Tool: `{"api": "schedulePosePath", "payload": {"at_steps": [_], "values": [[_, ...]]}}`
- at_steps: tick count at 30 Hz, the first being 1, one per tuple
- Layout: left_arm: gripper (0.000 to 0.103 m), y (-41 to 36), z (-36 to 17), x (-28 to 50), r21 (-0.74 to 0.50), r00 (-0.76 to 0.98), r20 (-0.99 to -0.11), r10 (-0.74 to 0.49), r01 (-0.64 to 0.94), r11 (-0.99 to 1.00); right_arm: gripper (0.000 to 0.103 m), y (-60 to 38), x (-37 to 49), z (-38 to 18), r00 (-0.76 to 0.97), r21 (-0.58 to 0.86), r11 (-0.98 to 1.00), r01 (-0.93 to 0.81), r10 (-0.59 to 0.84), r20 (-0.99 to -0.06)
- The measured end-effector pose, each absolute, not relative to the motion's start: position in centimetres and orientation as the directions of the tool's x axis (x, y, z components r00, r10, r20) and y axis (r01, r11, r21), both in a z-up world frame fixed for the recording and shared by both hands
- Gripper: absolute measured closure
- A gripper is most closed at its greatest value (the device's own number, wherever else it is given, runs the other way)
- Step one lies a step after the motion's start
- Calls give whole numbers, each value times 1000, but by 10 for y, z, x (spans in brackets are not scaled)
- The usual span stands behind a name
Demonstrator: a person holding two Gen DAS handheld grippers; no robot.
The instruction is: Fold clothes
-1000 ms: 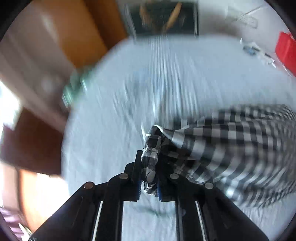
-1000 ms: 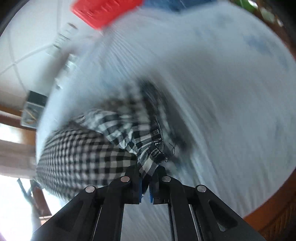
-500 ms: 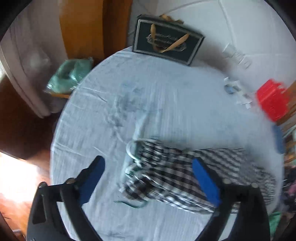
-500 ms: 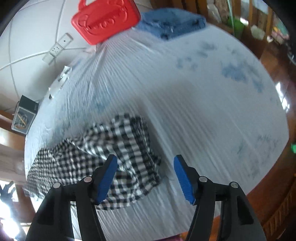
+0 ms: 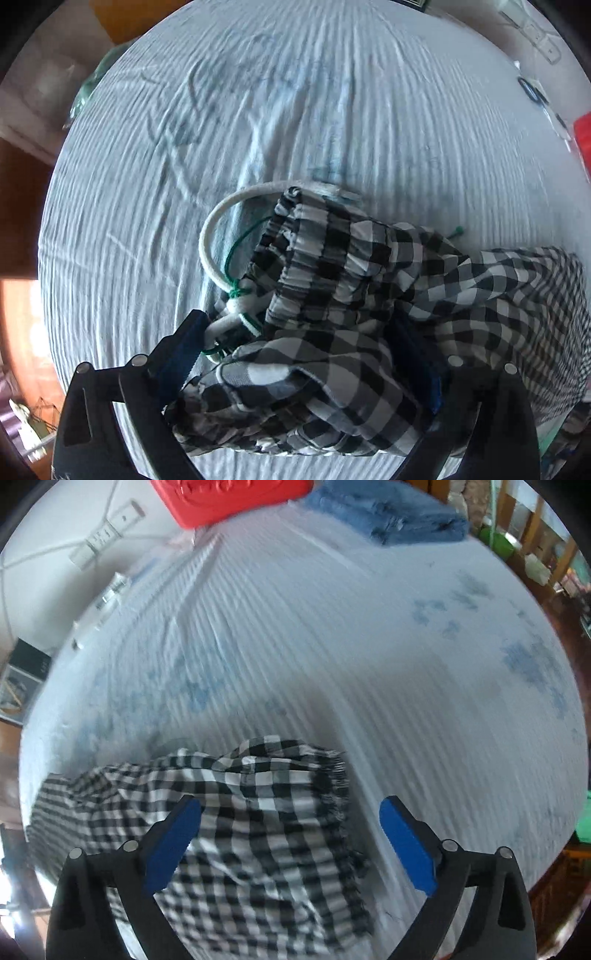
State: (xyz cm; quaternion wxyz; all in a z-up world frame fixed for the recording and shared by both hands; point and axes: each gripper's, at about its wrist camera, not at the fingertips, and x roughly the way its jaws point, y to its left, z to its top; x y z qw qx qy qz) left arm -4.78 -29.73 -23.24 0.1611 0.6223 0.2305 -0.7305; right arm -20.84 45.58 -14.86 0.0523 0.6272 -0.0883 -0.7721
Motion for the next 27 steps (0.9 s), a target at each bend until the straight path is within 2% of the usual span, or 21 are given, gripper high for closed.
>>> {"api": "schedulePosePath", "payload": {"at_steps": [1, 2, 3, 4, 7, 9, 10, 11, 12, 13, 15, 18, 27], "values": [[36, -295, -227, -46, -124, -186, -982, 30, 517, -847, 10, 448, -208, -154, -182, 178, -984, -2, -174, -968], [45, -290, -217, -46, -99, -205, -979, -8, 503, -858, 23, 440, -208, -159, -157, 153, -988, 28, -155, -975], [58, -286, -207, -46, -73, -222, -974, -44, 494, -867, 70, 432, -208, -164, -132, 129, -990, 58, -135, -982], [65, -282, -194, -47, -39, -250, -964, -97, 488, -872, 86, 424, -208, -163, -140, 54, -994, 93, -67, -988], [69, -276, -152, -55, 89, -367, -878, -307, 505, -859, 86, 424, -218, -139, -254, 23, -996, 84, -44, -966], [69, -281, -143, -65, 144, -388, -836, -388, 529, -837, 86, 424, -230, -127, -312, -7, -998, 69, -15, -950], [66, -284, -140, -70, 167, -391, -818, -421, 539, -826, 82, 422, -237, -126, -332, -71, -995, 64, 46, -942], [60, -291, -143, -73, 123, -381, -846, -374, 542, -831, 76, 421, -242, -130, -324, -91, -994, 60, 66, -944], [50, -300, -148, -75, 48, -365, -886, -287, 543, -838, 64, 421, -248, -133, -314, -107, -993, 57, 84, -946], [49, -308, -153, -72, -43, -359, -914, -186, 544, -838, 59, 423, -249, -135, -297, -62, -997, 48, 45, -954], [48, -310, -155, -59, -110, -364, -924, -115, 541, -834, 57, 429, -242, -131, -307, -3, -999, 32, -7, -952], [37, -313, -155, -45, -175, -375, -926, -50, 541, -822, 51, 440, -224, -124, -326, 60, -998, 1, -57, -944], [37, -322, -177, -24, -224, -329, -944, 22, 591, -775, 48, 475, -195, -117, -316, 177, -981, -81, -143, -938]]}}
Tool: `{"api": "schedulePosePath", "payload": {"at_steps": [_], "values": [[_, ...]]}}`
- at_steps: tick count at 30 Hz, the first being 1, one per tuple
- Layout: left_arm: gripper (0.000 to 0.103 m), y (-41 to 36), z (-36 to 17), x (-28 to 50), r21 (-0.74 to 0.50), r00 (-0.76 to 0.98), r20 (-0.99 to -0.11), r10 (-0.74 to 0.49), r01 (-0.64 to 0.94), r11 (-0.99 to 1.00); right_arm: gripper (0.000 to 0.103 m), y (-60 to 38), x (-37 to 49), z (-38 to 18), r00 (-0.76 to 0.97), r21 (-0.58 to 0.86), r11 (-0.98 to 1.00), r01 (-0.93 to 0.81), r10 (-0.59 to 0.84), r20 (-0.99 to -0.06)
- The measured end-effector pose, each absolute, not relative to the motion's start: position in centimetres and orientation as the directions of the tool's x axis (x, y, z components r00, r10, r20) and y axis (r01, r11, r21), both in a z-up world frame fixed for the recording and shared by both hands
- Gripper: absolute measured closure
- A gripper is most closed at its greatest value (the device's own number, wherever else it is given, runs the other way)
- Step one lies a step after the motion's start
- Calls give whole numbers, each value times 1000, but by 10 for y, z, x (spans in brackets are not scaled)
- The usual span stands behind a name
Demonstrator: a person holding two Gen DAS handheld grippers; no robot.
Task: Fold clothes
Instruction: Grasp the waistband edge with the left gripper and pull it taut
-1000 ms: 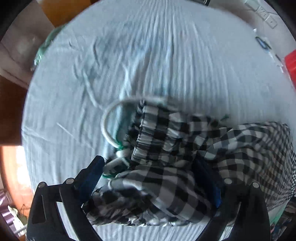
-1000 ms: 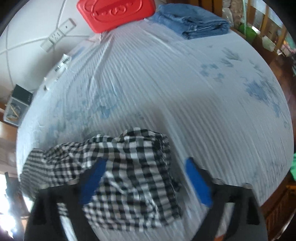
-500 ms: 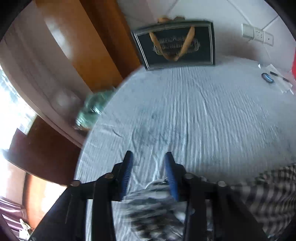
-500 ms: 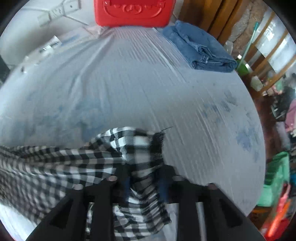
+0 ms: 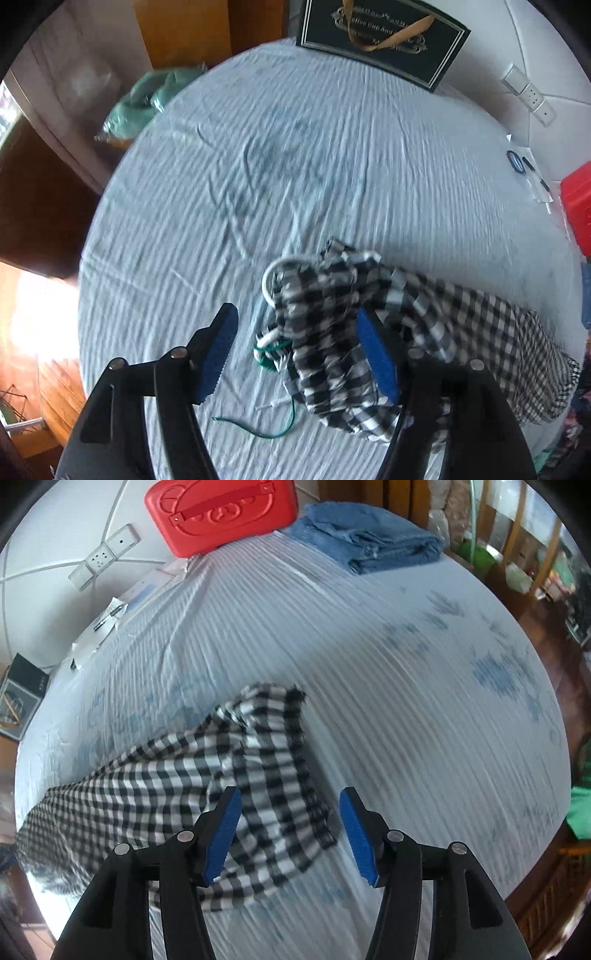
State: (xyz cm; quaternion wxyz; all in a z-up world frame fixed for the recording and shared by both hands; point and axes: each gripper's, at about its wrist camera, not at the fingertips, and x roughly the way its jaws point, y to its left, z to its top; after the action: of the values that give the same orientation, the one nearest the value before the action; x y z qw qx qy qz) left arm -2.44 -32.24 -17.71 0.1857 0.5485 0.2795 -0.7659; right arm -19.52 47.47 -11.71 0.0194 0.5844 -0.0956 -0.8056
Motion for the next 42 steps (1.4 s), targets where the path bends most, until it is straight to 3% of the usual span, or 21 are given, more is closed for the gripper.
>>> {"api": "schedulePosePath", "payload": {"at_steps": [4, 9, 15, 17, 18, 19, 22, 27, 32, 35, 37, 39, 42], "values": [[37, -319, -190, -23, -264, -318, -944, 88, 567, -781, 48, 468, -188, -129, -287, 216, -975, -58, -191, -939], [37, -312, -196, -24, -332, -328, -929, 170, 541, -772, 48, 445, -182, -126, -286, 160, -987, -24, -147, -947], [37, -303, -184, -27, -291, -343, -931, 124, 495, -819, 48, 343, -180, -98, -244, 229, -930, 286, -302, -922], [58, -296, -178, -33, -218, -336, -940, 53, 477, -851, 49, 301, -181, -95, -213, 244, -893, 379, -341, -915], [83, -293, -175, -37, -176, -332, -943, 13, 467, -866, 49, 282, -181, -97, -199, 238, -878, 416, -343, -918], [88, -290, -169, -41, -137, -335, -942, -29, 462, -876, 49, 269, -181, -101, -189, 221, -874, 433, -328, -926], [96, -286, -144, -54, -19, -389, -905, -171, 440, -898, 49, 253, -184, -117, -162, 197, -880, 431, -291, -943], [96, -267, -95, -74, 168, -512, -779, -362, 387, -907, 49, 291, -188, -152, -120, 186, -943, 276, -226, -967], [96, -226, -51, -44, 364, -681, -529, -506, 357, -860, 49, 327, -182, -177, -87, 194, -965, 176, -211, -974], [96, -229, -86, -16, 353, -631, -611, -479, 324, -878, 49, 335, -179, -179, -88, 226, -960, 164, -243, -966], [96, -243, -124, -5, 300, -534, -729, -428, 312, -901, 49, 338, -178, -179, -87, 237, -958, 164, -253, -964], [93, -267, -167, 8, 175, -401, -860, -316, 350, -920, 49, 340, -180, -180, -75, 243, -955, 168, -258, -963], [86, -293, -186, 23, -45, -340, -933, -120, 439, -897, 49, 342, -184, -182, -61, 258, -951, 168, -272, -960]]}}
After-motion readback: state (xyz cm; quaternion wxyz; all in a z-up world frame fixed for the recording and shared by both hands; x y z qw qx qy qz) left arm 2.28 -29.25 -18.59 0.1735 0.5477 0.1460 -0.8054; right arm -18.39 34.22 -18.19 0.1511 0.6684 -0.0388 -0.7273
